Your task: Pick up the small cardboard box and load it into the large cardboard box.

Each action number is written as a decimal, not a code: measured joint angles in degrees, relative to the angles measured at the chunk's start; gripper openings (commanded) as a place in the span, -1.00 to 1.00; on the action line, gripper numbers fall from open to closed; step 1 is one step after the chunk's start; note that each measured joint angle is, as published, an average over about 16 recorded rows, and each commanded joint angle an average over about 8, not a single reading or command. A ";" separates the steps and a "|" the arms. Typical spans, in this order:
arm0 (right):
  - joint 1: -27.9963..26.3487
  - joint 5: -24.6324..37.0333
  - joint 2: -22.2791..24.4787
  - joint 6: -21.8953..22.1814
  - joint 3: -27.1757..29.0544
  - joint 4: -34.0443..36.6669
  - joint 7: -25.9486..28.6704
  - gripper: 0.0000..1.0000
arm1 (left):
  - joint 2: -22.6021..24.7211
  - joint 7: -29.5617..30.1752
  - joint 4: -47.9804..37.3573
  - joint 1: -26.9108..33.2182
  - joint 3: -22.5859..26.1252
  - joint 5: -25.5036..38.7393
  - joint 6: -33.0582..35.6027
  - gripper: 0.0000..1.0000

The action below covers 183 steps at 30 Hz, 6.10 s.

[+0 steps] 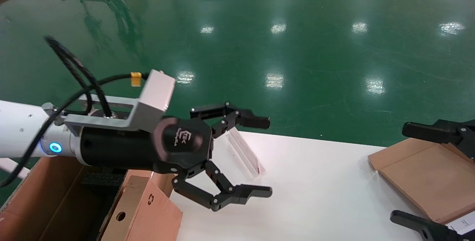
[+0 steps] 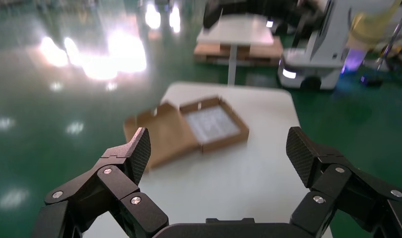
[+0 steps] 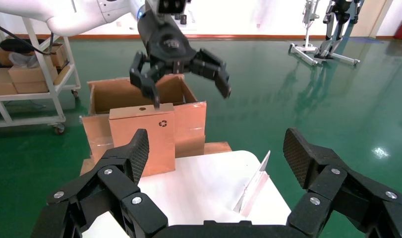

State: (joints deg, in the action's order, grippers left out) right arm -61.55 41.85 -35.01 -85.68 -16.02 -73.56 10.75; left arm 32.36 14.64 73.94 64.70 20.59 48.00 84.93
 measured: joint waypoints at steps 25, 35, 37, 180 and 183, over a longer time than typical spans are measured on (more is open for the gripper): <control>0.00 0.00 0.00 0.00 0.00 0.00 0.00 1.00 | 2.12 35.52 7.89 32.34 30.45 34.81 8.31 1.00; 0.00 0.00 0.00 0.00 0.00 0.00 0.00 1.00 | 6.87 52.68 10.08 46.33 46.45 46.45 12.64 1.00; 0.00 0.00 0.00 0.00 0.00 0.00 0.00 1.00 | 7.53 55.31 10.26 48.36 48.83 47.47 13.08 1.00; 0.01 -0.01 0.01 0.01 0.00 0.02 0.00 1.00 | 3.10 86.06 10.09 67.24 75.54 32.02 10.99 -1.00; 0.01 -0.01 0.01 0.01 0.00 0.02 0.00 1.00 | 1.65 84.33 9.89 70.45 72.85 31.96 11.81 -1.00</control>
State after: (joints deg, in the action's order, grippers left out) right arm -61.54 41.84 -35.00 -85.66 -16.02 -73.54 10.75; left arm 34.02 98.97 83.83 135.16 93.44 79.96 96.74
